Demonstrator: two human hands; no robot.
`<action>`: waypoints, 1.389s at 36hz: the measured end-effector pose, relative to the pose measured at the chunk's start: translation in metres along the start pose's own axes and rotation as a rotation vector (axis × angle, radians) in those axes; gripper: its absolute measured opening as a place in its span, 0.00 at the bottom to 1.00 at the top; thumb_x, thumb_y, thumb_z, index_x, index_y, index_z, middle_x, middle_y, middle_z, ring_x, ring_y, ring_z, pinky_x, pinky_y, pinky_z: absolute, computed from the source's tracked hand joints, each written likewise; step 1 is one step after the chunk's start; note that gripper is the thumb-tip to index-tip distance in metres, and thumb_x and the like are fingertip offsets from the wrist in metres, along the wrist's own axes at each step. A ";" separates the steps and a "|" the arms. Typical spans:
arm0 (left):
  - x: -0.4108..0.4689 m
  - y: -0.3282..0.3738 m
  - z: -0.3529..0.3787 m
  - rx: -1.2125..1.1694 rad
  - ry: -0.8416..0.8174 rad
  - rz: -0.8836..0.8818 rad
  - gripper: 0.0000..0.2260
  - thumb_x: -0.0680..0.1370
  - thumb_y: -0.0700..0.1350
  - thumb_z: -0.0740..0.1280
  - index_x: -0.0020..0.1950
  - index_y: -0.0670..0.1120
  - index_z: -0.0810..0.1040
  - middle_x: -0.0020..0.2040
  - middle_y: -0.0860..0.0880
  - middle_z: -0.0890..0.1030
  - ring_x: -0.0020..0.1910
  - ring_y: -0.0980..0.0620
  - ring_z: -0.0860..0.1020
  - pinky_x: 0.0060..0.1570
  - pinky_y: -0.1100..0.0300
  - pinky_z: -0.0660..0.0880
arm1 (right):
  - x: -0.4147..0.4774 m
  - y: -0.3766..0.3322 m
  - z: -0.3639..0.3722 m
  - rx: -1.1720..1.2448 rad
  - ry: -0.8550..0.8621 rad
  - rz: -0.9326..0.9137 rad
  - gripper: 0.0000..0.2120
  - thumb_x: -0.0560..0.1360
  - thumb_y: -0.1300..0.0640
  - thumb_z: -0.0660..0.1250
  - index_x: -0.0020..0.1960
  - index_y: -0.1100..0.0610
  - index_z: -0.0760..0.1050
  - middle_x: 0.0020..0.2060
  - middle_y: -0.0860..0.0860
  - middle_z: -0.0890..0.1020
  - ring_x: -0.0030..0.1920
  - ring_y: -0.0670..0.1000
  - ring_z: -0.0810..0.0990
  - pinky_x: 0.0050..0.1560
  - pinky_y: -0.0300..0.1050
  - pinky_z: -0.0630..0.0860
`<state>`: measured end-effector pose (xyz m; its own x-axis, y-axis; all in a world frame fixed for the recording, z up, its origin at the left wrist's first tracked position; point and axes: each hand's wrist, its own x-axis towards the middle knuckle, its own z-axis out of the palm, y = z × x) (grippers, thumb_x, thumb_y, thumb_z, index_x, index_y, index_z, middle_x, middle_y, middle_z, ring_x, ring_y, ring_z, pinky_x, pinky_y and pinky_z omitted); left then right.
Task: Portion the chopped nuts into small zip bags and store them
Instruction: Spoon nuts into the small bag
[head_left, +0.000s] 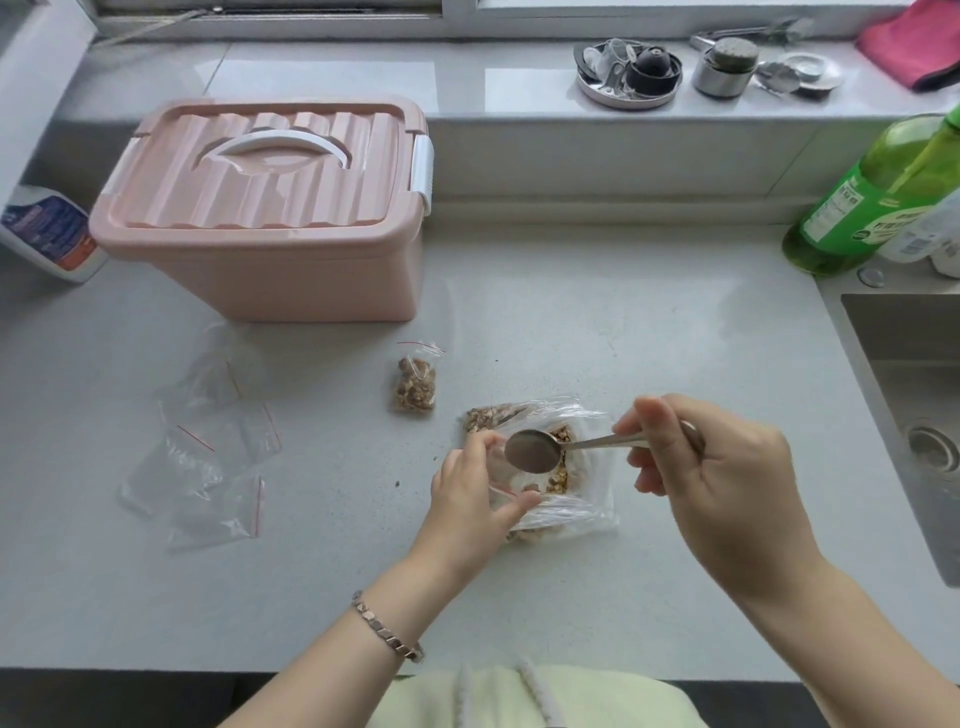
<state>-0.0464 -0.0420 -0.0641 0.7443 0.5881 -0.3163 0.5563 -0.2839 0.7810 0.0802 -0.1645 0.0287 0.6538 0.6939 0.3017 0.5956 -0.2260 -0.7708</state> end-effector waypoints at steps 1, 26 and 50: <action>-0.001 -0.001 0.000 -0.005 0.003 0.006 0.21 0.72 0.52 0.70 0.59 0.55 0.63 0.51 0.59 0.69 0.59 0.55 0.68 0.63 0.58 0.65 | 0.000 0.002 -0.003 0.030 0.037 0.023 0.21 0.77 0.38 0.52 0.36 0.49 0.76 0.23 0.45 0.76 0.27 0.45 0.78 0.27 0.38 0.74; -0.012 -0.023 -0.016 -0.187 0.103 0.001 0.22 0.72 0.44 0.70 0.54 0.63 0.62 0.50 0.57 0.71 0.58 0.58 0.70 0.62 0.53 0.69 | -0.046 0.095 0.045 0.240 -0.027 0.669 0.15 0.77 0.52 0.58 0.36 0.56 0.76 0.27 0.55 0.78 0.24 0.47 0.77 0.29 0.36 0.75; -0.005 -0.022 -0.006 -0.125 0.058 -0.010 0.23 0.72 0.45 0.72 0.60 0.58 0.64 0.50 0.58 0.73 0.56 0.60 0.71 0.58 0.62 0.67 | -0.038 0.097 0.009 0.567 0.121 0.982 0.20 0.79 0.48 0.54 0.40 0.62 0.75 0.30 0.58 0.77 0.23 0.45 0.77 0.25 0.34 0.75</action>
<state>-0.0644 -0.0338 -0.0760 0.7145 0.6343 -0.2952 0.5103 -0.1838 0.8401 0.1087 -0.2067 -0.0625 0.7798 0.3104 -0.5437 -0.4750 -0.2723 -0.8368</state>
